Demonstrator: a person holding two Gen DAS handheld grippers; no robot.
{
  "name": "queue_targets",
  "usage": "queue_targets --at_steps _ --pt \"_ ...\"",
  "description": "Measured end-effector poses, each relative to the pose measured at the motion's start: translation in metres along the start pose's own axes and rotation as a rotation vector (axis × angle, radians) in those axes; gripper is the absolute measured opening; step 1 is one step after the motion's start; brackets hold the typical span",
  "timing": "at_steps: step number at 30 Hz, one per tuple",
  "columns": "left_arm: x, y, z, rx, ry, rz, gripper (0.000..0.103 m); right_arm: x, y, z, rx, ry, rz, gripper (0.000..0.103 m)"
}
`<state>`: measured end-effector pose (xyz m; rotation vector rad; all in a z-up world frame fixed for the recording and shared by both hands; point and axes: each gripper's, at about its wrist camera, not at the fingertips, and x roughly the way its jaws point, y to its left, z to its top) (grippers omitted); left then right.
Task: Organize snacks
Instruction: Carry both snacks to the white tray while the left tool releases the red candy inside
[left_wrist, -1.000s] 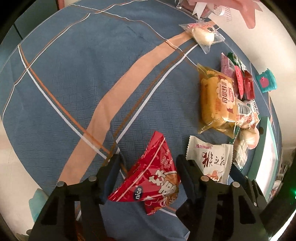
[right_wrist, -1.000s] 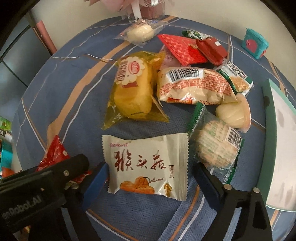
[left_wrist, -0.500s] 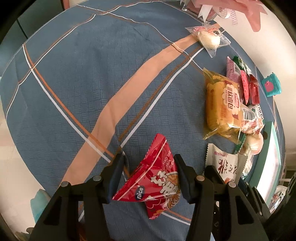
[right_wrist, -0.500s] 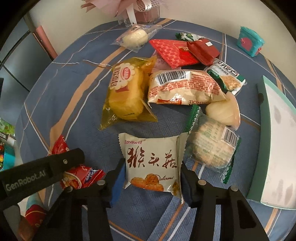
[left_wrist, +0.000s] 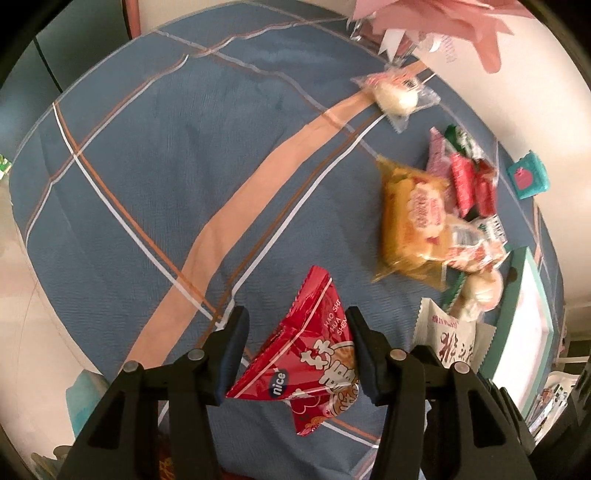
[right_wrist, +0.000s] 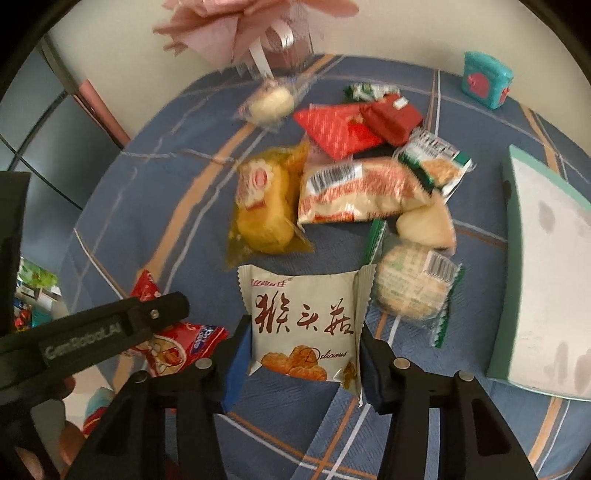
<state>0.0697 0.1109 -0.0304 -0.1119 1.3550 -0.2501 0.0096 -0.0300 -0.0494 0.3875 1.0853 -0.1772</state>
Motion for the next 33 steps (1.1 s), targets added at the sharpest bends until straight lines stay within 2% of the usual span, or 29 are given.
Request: queue_targets --at_steps 5,9,12,15,21,33 --pt "-0.016 -0.023 0.004 0.025 -0.043 0.002 0.055 -0.025 -0.015 0.003 0.035 -0.058 0.013 0.054" --pt "-0.018 -0.044 0.012 0.050 -0.061 -0.016 0.055 -0.042 -0.036 0.004 0.072 -0.097 -0.023 0.054" --pt "-0.026 -0.064 0.013 0.086 -0.086 -0.036 0.055 -0.055 -0.064 0.009 0.138 -0.118 -0.045 0.054" --pt "-0.031 -0.090 0.013 0.132 -0.105 -0.052 0.055 -0.063 -0.090 0.010 0.192 -0.138 -0.106 0.054" --pt "-0.027 -0.138 0.010 0.222 -0.107 -0.074 0.055 -0.080 -0.138 0.012 0.309 -0.168 -0.193 0.054" --pt "-0.013 -0.237 -0.005 0.415 -0.113 -0.128 0.055 -0.106 -0.235 -0.001 0.556 -0.184 -0.267 0.054"
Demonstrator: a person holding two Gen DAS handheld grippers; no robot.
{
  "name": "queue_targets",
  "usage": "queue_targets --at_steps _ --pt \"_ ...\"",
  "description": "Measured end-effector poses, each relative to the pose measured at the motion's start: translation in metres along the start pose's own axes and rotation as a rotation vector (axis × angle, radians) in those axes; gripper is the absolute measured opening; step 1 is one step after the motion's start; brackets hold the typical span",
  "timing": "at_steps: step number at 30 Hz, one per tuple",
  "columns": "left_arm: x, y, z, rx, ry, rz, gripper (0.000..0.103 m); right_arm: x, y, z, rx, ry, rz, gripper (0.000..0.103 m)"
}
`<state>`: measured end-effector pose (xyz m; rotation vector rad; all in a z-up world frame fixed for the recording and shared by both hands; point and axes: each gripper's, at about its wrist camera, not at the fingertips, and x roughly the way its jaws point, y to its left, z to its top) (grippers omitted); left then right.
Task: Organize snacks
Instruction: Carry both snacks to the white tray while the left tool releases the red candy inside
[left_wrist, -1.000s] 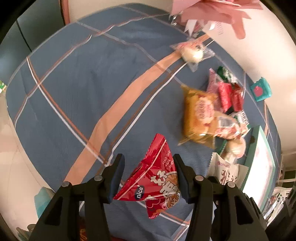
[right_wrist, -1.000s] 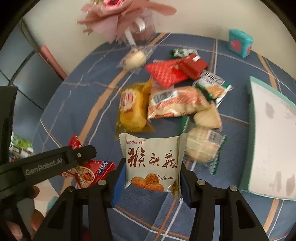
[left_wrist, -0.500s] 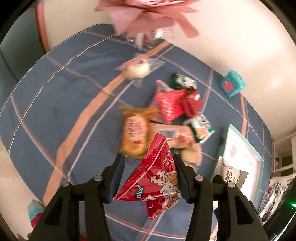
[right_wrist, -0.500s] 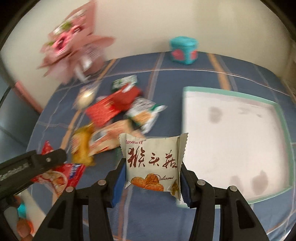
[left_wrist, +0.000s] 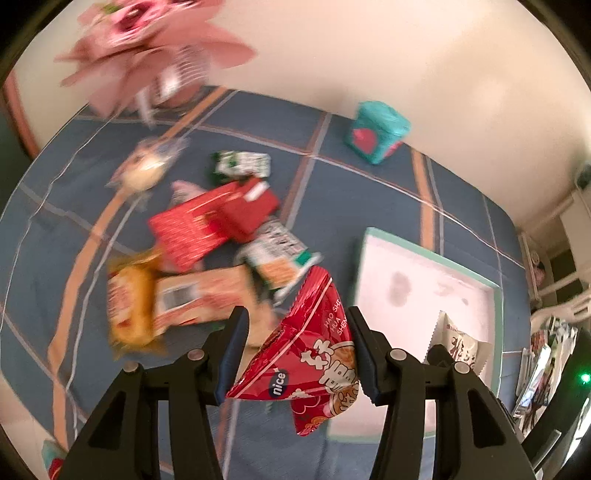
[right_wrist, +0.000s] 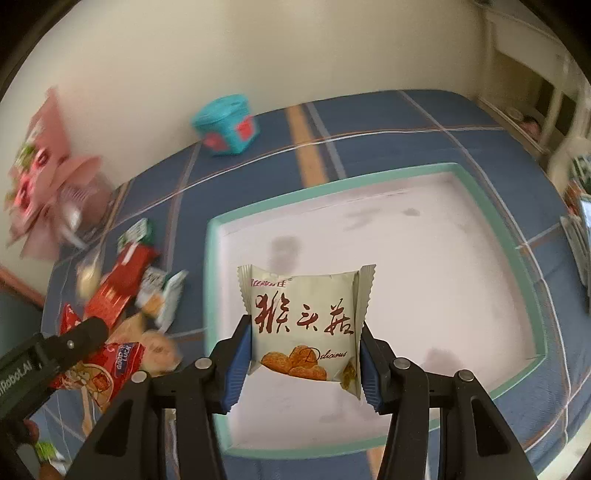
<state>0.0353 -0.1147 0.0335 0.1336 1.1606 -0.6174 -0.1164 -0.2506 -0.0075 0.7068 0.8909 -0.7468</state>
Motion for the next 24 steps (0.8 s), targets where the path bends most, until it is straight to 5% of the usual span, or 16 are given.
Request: queue_targets --at_steps 9,24 --pt "0.032 -0.060 0.004 0.140 -0.007 -0.037 0.055 0.007 -0.033 0.026 0.079 -0.028 -0.106 0.054" --pt "0.068 -0.090 0.013 0.216 -0.025 -0.029 0.055 0.031 -0.070 0.051 0.142 -0.020 -0.201 0.054"
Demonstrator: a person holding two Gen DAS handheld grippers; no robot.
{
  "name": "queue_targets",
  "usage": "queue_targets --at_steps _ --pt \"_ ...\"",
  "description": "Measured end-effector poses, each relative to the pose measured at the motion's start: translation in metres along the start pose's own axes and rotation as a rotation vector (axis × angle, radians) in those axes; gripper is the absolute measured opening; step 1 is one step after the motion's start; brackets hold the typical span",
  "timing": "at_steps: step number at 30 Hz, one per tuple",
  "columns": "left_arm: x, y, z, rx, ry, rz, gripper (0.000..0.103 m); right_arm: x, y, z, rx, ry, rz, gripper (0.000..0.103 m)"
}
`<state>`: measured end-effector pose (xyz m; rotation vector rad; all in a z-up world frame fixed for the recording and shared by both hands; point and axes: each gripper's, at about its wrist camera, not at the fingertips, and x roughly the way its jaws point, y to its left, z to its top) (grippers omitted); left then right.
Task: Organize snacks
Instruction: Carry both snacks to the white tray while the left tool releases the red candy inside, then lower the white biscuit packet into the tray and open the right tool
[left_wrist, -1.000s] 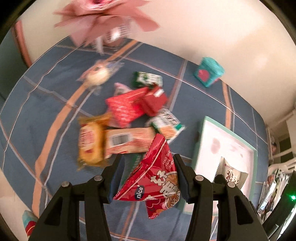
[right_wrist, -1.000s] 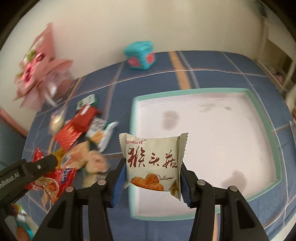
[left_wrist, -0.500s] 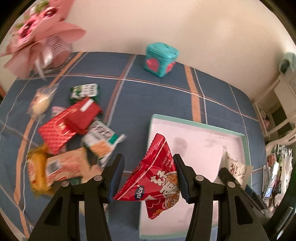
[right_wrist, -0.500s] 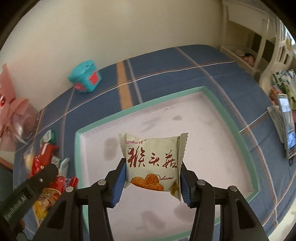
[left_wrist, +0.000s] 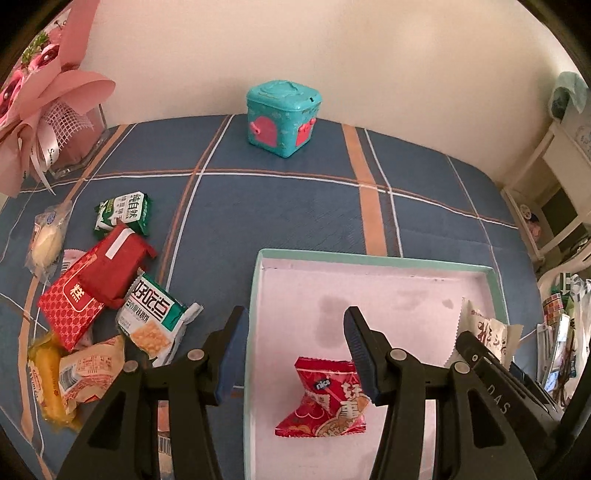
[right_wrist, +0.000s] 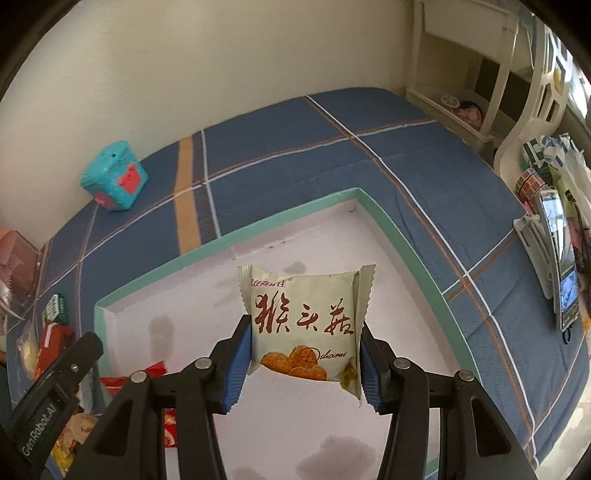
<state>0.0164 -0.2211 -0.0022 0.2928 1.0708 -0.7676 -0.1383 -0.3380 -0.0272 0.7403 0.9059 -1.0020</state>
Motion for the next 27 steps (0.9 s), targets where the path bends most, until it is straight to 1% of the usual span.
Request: queue_targets --at_steps 5,12,15,16,19,20,21,22,23,25,27 --pt "0.004 0.000 -0.003 0.011 0.020 0.040 0.055 0.013 -0.001 -0.002 0.008 0.033 0.006 0.054" --pt "0.012 0.005 -0.008 0.004 0.062 0.084 0.056 0.027 0.002 -0.007 -0.022 0.088 -0.008 0.056" --pt "0.012 0.006 -0.009 0.000 0.069 0.092 0.061 0.027 0.002 -0.007 -0.029 0.094 -0.008 0.057" --pt "0.012 0.006 -0.009 -0.003 0.071 0.094 0.061 0.026 0.003 -0.006 -0.034 0.100 -0.009 0.058" --pt "0.010 0.009 -0.010 -0.011 0.081 0.101 0.061 0.024 0.003 -0.006 -0.045 0.118 -0.002 0.065" --pt "0.009 0.009 -0.010 -0.013 0.085 0.102 0.064 0.024 0.004 -0.005 -0.051 0.121 -0.005 0.069" --pt "0.009 0.010 -0.009 -0.018 0.091 0.106 0.069 0.021 0.005 -0.005 -0.065 0.123 -0.015 0.073" --pt "0.008 0.011 -0.009 -0.021 0.095 0.111 0.079 0.019 0.006 -0.005 -0.079 0.122 -0.023 0.075" --pt "0.007 0.012 -0.009 -0.025 0.097 0.116 0.082 0.017 0.007 -0.004 -0.090 0.120 -0.027 0.080" --pt "0.003 0.013 -0.009 -0.022 0.095 0.129 0.082 0.012 0.012 -0.002 -0.124 0.113 -0.028 0.084" --pt "0.001 0.012 -0.009 -0.010 0.089 0.143 0.084 0.007 0.014 -0.002 -0.145 0.107 -0.021 0.093"
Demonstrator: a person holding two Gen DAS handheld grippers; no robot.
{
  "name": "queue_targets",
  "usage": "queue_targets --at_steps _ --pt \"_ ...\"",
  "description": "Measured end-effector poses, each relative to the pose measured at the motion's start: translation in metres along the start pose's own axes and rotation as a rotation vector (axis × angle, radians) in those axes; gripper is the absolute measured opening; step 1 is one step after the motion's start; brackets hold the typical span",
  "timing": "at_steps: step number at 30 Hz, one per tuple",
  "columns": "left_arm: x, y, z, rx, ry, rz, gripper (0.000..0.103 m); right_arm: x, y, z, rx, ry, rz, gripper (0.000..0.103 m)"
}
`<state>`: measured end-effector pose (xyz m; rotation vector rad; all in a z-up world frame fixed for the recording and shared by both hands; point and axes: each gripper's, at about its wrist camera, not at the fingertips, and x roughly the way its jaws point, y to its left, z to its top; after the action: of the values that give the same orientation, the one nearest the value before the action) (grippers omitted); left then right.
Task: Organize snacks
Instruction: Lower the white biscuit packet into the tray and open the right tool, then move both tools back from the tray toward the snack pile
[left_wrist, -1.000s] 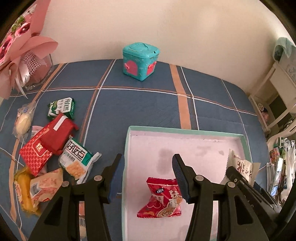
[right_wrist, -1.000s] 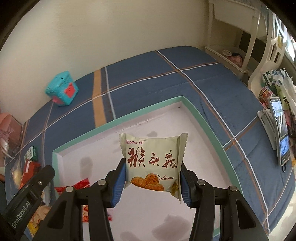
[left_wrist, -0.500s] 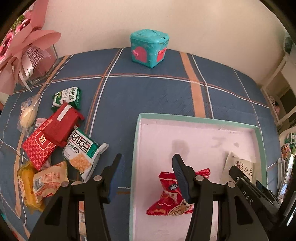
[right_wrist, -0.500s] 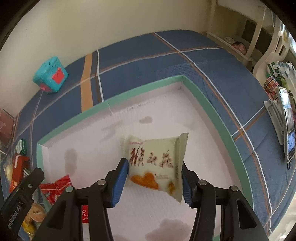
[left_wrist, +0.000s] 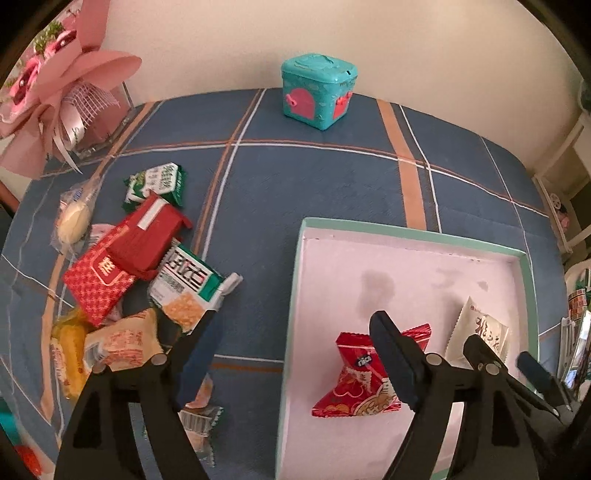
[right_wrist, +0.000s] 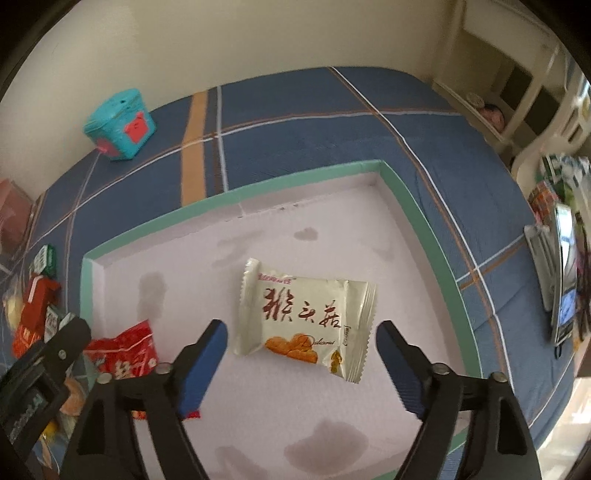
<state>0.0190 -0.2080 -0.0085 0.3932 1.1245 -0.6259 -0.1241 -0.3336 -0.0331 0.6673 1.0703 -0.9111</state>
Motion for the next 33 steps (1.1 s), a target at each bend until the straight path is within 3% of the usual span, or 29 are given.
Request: queue_targets --at_steps 2,6,8,14,27,33 --pt "-0.003 0.001 0.000 0.007 -0.012 0.021 0.085 -0.005 0.002 -0.001 -0.022 -0.008 -0.003 0.102" --pt "-0.005 0.005 -0.002 -0.002 -0.020 0.054 0.088 -0.013 0.004 -0.003 -0.045 -0.024 -0.004 0.103" --pt "-0.005 0.009 -0.003 -0.006 -0.026 0.075 0.100 -0.017 0.002 -0.005 -0.042 -0.026 0.004 0.103" --pt "-0.008 0.019 -0.010 -0.006 -0.061 0.115 0.101 -0.030 0.003 -0.009 -0.056 -0.058 0.016 0.103" --pt "-0.036 0.036 -0.035 -0.016 -0.172 0.108 0.101 -0.059 0.009 -0.036 -0.023 -0.136 0.186 0.103" --pt "-0.045 0.049 -0.047 -0.024 -0.176 0.078 0.101 -0.062 0.020 -0.042 -0.060 -0.149 0.176 0.103"
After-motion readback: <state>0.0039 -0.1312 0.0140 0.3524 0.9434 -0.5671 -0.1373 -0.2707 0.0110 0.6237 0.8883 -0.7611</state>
